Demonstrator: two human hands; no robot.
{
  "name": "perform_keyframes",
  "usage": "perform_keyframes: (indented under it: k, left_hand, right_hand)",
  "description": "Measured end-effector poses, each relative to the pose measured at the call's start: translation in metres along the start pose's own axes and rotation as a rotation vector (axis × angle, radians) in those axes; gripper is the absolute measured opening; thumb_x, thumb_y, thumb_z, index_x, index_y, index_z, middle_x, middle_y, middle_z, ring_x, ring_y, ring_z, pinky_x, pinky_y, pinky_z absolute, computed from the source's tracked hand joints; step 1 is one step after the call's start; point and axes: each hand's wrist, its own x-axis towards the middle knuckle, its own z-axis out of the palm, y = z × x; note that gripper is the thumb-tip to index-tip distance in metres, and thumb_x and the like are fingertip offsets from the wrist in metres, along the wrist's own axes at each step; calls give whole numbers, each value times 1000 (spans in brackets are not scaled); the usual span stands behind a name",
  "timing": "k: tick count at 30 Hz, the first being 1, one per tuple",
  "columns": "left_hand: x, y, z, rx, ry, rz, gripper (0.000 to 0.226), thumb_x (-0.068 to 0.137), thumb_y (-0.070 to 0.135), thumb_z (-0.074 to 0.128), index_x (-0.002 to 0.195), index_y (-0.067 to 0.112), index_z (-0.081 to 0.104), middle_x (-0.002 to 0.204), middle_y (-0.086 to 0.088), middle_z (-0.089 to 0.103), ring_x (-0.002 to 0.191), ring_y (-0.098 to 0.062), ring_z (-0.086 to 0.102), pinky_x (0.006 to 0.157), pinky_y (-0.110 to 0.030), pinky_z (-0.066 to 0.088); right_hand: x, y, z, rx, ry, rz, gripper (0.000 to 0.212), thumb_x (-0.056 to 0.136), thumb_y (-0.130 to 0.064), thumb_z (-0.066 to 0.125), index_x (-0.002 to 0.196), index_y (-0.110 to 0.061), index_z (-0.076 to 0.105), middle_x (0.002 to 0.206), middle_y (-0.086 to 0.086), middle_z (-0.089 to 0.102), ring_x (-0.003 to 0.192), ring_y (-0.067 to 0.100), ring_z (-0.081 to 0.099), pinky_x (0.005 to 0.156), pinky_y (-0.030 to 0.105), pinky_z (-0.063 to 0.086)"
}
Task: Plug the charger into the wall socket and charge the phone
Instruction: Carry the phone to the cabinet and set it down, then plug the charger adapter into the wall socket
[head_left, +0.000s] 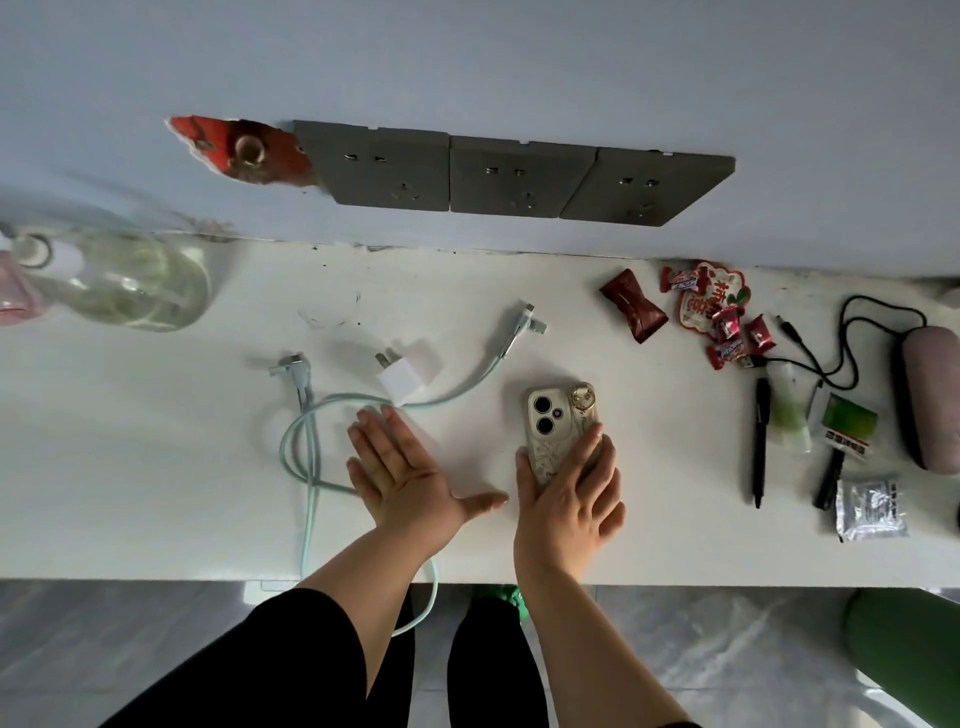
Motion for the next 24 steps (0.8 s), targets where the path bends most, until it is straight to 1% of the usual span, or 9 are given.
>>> perform_keyframes:
  k: [3, 6, 8, 10, 13, 16, 19, 22, 24]
  left_hand:
    - [0, -1, 2, 8, 21, 12, 165, 24, 93, 55, 113, 20, -63, 116, 2, -72, 112, -15, -64, 93, -33, -42]
    - [2, -3, 2, 8, 4, 13, 166, 24, 92, 56, 112, 20, -64, 114, 2, -72, 111, -15, -65, 96, -36, -39]
    - [5, 1, -4, 1, 37, 19, 165, 26, 91, 59, 109, 20, -65, 112, 0, -73, 108, -17, -66, 99, -40, -34]
    - [-28, -25, -62, -10, 102, 31, 166, 30, 87, 64, 105, 19, -67, 110, -2, -73, 105, -19, -68, 103, -44, -29]
    - [-17, -21, -69, -14, 23, 93, 163, 39, 80, 71, 106, 17, -63, 117, -7, -67, 107, -23, -63, 109, -47, -23]
    - [7, -39, -77, -27, -41, 132, 154, 53, 72, 72, 125, 12, -50, 136, -11, -55, 128, -28, -48, 114, -46, -16]
    - [12, -39, -73, -20, -45, 204, 128, 70, 59, 69, 147, 15, -24, 155, -12, -31, 145, -29, -23, 120, -42, 0]
    - [5, -43, -65, -59, 181, 242, 86, 82, 42, 62, 150, 17, 17, 158, -8, 18, 144, -26, 20, 115, -38, 25]
    - [4, -45, -62, -43, 352, 266, 74, 81, 39, 61, 144, 20, 28, 151, -5, 32, 138, -24, 29, 111, -35, 27]
  right_hand:
    - [-6, 0, -3, -22, -21, -4, 87, 84, -62, 49, 151, -13, 22, 150, 16, 41, 130, 35, 44, 102, 51, 35]
    - [-2, -2, -4, -39, -130, 4, 87, 89, -64, 37, 149, -19, -8, 159, 12, 21, 140, 30, 28, 110, 48, 23]
    - [-3, -8, -9, -57, -150, 29, 86, 90, -64, 30, 145, -20, -20, 162, 10, 10, 144, 28, 20, 112, 47, 17]
    - [-26, -55, -58, 21, -200, -82, 86, 90, -62, 28, 148, -20, -20, 163, 9, 2, 146, 26, 14, 115, 48, 12]
    - [-11, -58, -56, 38, -310, -39, 85, 90, -62, 28, 150, -22, -18, 163, 3, -7, 148, 24, 3, 117, 50, 1]
    - [5, -68, -44, 8, -410, -85, 85, 90, -61, 30, 150, -25, -17, 163, 0, -15, 149, 23, -6, 117, 50, -5]
    - [13, -60, -49, -38, -378, -135, 80, 91, -56, 33, 152, -24, -7, 163, 1, -12, 148, 23, -6, 117, 49, -5]
    - [9, -65, -51, 9, -360, -273, 61, 93, -47, 41, 147, -23, 29, 159, 3, 20, 146, 24, 10, 118, 45, 6]
    - [5, -79, -52, 85, -405, -354, 45, 91, -40, 47, 134, -24, 49, 146, 1, 44, 139, 21, 27, 113, 39, 15]
